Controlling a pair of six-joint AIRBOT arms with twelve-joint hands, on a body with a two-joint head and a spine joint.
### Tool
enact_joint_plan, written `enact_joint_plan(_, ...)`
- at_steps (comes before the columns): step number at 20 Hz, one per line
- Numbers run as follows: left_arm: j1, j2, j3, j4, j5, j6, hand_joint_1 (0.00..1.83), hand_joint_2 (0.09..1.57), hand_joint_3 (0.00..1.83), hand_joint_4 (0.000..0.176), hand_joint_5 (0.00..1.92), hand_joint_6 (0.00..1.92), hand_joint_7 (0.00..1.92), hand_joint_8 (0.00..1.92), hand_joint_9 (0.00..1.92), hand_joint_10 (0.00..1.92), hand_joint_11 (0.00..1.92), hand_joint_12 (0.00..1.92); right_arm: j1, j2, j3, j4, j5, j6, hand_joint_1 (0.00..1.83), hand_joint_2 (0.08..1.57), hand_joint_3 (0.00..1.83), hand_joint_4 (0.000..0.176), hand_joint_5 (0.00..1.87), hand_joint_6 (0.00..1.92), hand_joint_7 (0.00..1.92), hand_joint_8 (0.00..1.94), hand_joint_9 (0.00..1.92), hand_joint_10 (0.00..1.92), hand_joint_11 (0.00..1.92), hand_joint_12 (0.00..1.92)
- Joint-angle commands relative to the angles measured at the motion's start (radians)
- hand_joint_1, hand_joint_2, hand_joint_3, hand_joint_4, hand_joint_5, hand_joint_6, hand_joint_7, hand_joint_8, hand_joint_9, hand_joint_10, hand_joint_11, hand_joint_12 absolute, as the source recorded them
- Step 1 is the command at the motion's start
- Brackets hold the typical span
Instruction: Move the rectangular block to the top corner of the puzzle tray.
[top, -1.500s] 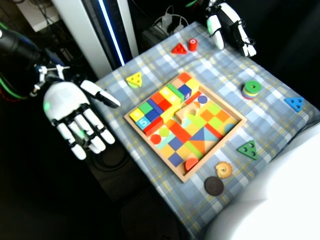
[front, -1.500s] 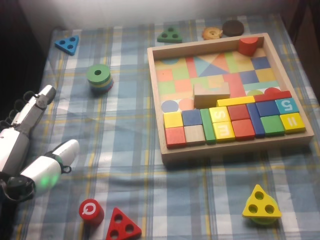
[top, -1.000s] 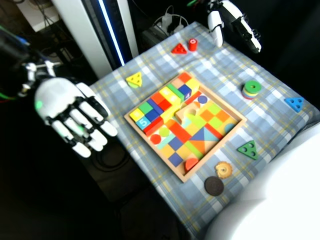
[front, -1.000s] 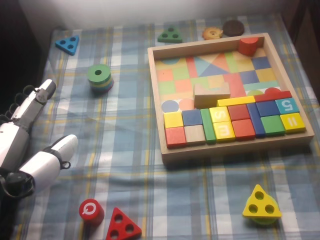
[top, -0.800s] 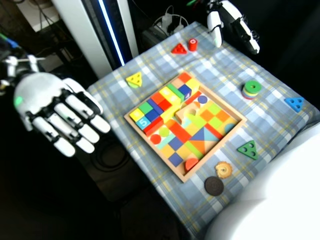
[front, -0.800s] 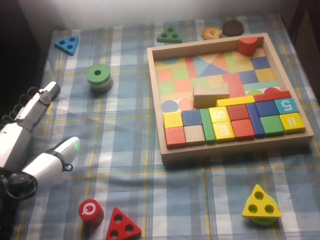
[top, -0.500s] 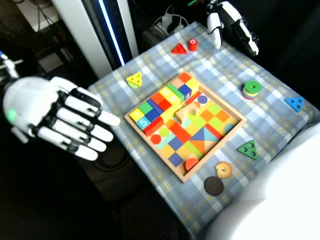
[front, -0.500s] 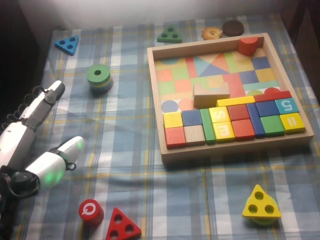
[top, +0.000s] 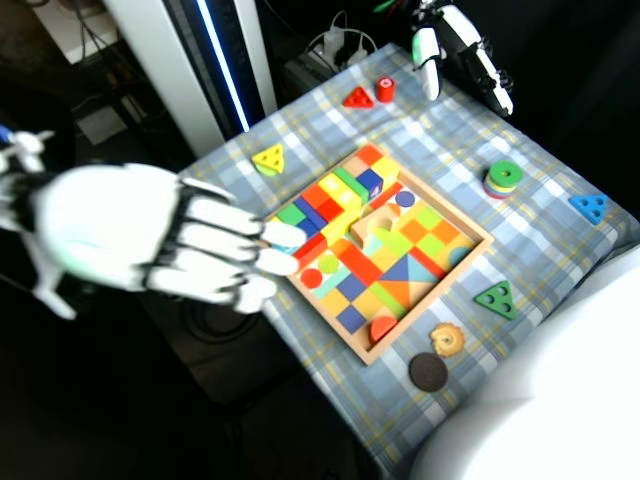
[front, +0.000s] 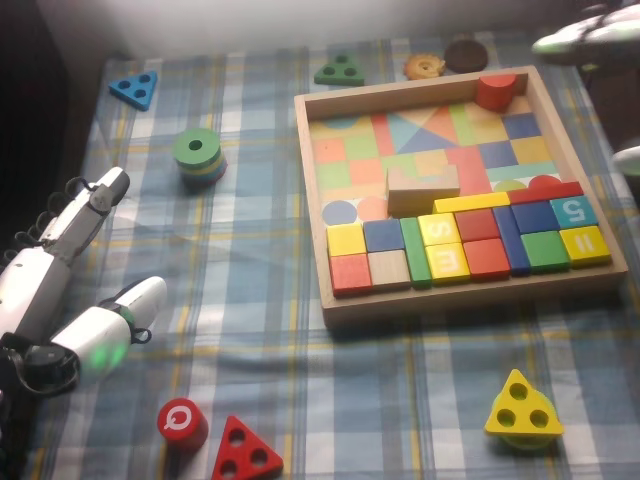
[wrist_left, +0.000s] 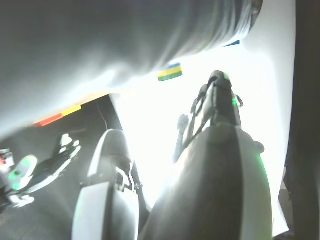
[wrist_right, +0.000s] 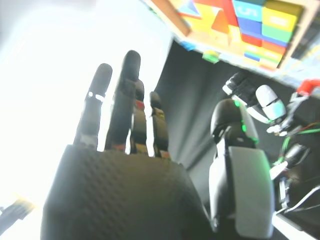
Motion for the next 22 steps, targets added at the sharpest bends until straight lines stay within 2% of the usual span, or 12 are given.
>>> enact_joint_plan(1,-0.003,0.003,0.005,0.044,-0.119,-0.007,0.79,1.31,0.00,0.077,0.11,0.01,0.04,0.01,0.00,0.00,0.00,0.00,0.027,-0.003,0.008,0.003,0.036,0.032,0.61,1.25,0.01,0.058,0.20,0.00,0.25,0.01,0.32,0.01,0.00,1.37)
enact_joint_plan(2,-0.003,0.003,0.006,0.044,-0.116,-0.007,0.79,1.31,0.00,0.084,0.11,0.00,0.03,0.01,0.00,0.00,0.00,0.00,0.057,-0.016,0.016,-0.052,0.017,0.049,0.60,1.23,0.00,0.083,0.22,0.01,0.27,0.01,0.34,0.02,0.00,1.37)
enact_joint_plan(3,-0.003,0.002,0.007,0.044,-0.113,-0.007,0.78,1.31,0.00,0.079,0.11,0.00,0.04,0.01,0.00,0.00,0.00,0.00,0.070,-0.025,0.022,-0.082,0.009,0.061,0.61,1.21,0.00,0.079,0.22,0.01,0.29,0.01,0.37,0.03,0.00,1.39)
enact_joint_plan(5,-0.003,0.002,0.008,0.046,-0.106,-0.007,0.76,1.31,0.00,0.075,0.12,0.00,0.04,0.00,0.00,0.00,0.00,0.00,0.097,-0.044,0.045,-0.161,-0.006,0.122,0.59,1.21,0.00,0.115,0.21,0.00,0.29,0.00,0.36,0.01,0.00,1.34)
enact_joint_plan(7,-0.003,0.002,0.009,0.046,-0.100,-0.007,0.78,1.31,0.00,0.073,0.11,0.00,0.04,0.00,0.00,0.00,0.00,0.00,0.141,-0.075,0.083,-0.284,-0.038,0.213,0.55,1.20,0.00,0.123,0.20,0.00,0.27,0.00,0.33,0.01,0.00,1.32)
enact_joint_plan(9,-0.002,0.003,0.009,0.046,-0.094,-0.007,0.77,1.31,0.00,0.058,0.13,0.00,0.04,0.00,0.00,0.00,0.00,0.00,0.167,-0.104,0.124,-0.383,-0.048,0.311,0.46,1.18,0.00,0.101,0.17,0.00,0.29,0.01,0.38,0.02,0.00,1.32)
enact_joint_plan(13,-0.002,0.005,0.010,0.047,-0.087,-0.006,0.75,1.32,0.00,0.064,0.12,0.00,0.03,0.00,0.00,0.00,0.00,0.00,0.241,-0.157,0.181,-0.654,-0.065,0.512,0.52,1.15,0.00,0.081,0.23,0.01,0.41,0.02,0.49,0.05,0.00,1.43)
enact_joint_plan(16,-0.002,0.003,0.012,0.050,-0.077,-0.006,0.75,1.30,0.00,0.073,0.12,0.00,0.04,0.01,0.00,0.00,0.00,0.00,0.254,-0.176,0.188,-0.748,-0.065,0.560,0.39,1.21,0.00,0.020,0.32,0.00,0.82,0.04,0.78,0.14,0.14,1.56)
enact_joint_plan(17,-0.002,0.003,0.013,0.050,-0.076,-0.006,0.76,1.31,0.00,0.082,0.12,0.00,0.03,0.00,0.00,0.00,0.00,0.00,0.254,-0.185,0.195,-0.767,-0.065,0.573,0.44,1.23,0.00,0.005,0.33,0.00,0.99,0.05,0.89,0.43,0.31,1.66)
enact_joint_plan(18,-0.002,0.004,0.014,0.050,-0.075,-0.006,0.74,1.31,0.00,0.069,0.12,0.00,0.04,0.00,0.00,0.00,0.00,0.00,0.254,-0.197,0.207,-0.792,-0.065,0.595,0.48,1.22,0.00,0.002,0.36,0.00,1.16,0.13,0.92,0.92,0.46,1.78)
enact_joint_plan(20,-0.002,0.004,0.015,0.052,-0.072,-0.006,0.75,1.31,0.00,0.062,0.13,0.00,0.04,0.00,0.00,0.00,0.00,0.00,0.254,-0.226,0.242,-0.843,-0.054,0.661,0.63,1.19,0.00,0.000,0.42,0.00,1.01,1.23,0.96,1.70,0.77,1.92)
enact_joint_plan(22,-0.002,0.004,0.016,0.053,-0.070,-0.006,0.75,1.31,0.00,0.067,0.12,0.00,0.04,0.00,0.00,0.00,0.00,0.00,0.255,-0.243,0.259,-0.849,-0.042,0.680,1.05,1.23,0.00,0.000,0.43,0.01,0.97,1.88,1.16,1.91,1.16,1.92)
